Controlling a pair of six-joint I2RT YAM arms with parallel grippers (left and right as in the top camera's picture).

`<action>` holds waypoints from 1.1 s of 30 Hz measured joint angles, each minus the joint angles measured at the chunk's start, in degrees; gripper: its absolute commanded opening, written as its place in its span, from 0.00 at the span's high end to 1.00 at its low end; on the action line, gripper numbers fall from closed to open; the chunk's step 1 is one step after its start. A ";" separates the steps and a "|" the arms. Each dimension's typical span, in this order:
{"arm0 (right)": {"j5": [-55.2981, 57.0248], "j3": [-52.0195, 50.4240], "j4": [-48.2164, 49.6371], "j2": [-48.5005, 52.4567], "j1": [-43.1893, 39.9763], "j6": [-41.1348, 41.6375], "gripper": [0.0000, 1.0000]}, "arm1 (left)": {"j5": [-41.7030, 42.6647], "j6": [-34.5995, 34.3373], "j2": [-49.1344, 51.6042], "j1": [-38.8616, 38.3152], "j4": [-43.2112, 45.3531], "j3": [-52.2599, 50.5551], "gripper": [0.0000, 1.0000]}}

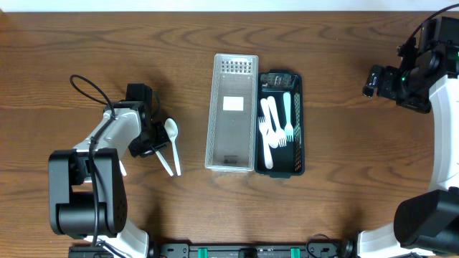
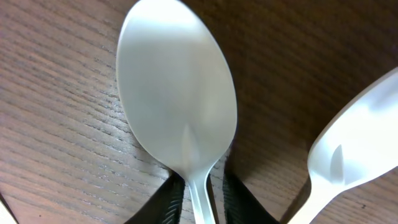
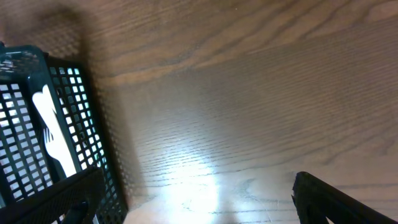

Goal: Pack container
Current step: 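Carry the spoon with the left gripper into the white basket and release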

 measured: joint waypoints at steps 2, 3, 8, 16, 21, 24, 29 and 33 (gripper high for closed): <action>0.02 0.00 0.00 0.00 0.00 0.00 0.01 | 0.07 0.13 0.00 0.00 0.00 0.00 0.81; 0.02 0.00 0.00 0.00 0.00 0.00 0.01 | 0.07 0.11 0.00 0.00 0.00 0.00 0.85; 0.04 0.00 0.00 0.00 0.00 0.00 0.01 | 0.13 0.09 -0.02 0.00 -0.02 0.00 0.94; 0.04 0.00 -0.02 0.00 0.00 -0.02 0.01 | -0.22 0.11 -0.52 -0.13 -5.84 0.31 0.94; 0.04 0.00 0.00 0.00 0.00 -0.02 0.01 | -0.79 0.24 -6.23 -2.99 -15.74 5.03 0.94; 0.04 -0.04 0.00 0.00 0.00 0.00 0.01 | -1.20 0.68 -12.04 -8.17 -20.68 12.83 0.94; 0.04 -0.11 0.00 0.00 0.00 0.00 0.01 | -2.43 1.42 -17.94 -20.72 -22.53 24.85 0.94; 0.04 -0.11 -0.17 0.00 0.00 -0.02 0.01 | -3.91 1.84 -18.18 -29.53 -18.10 27.61 0.94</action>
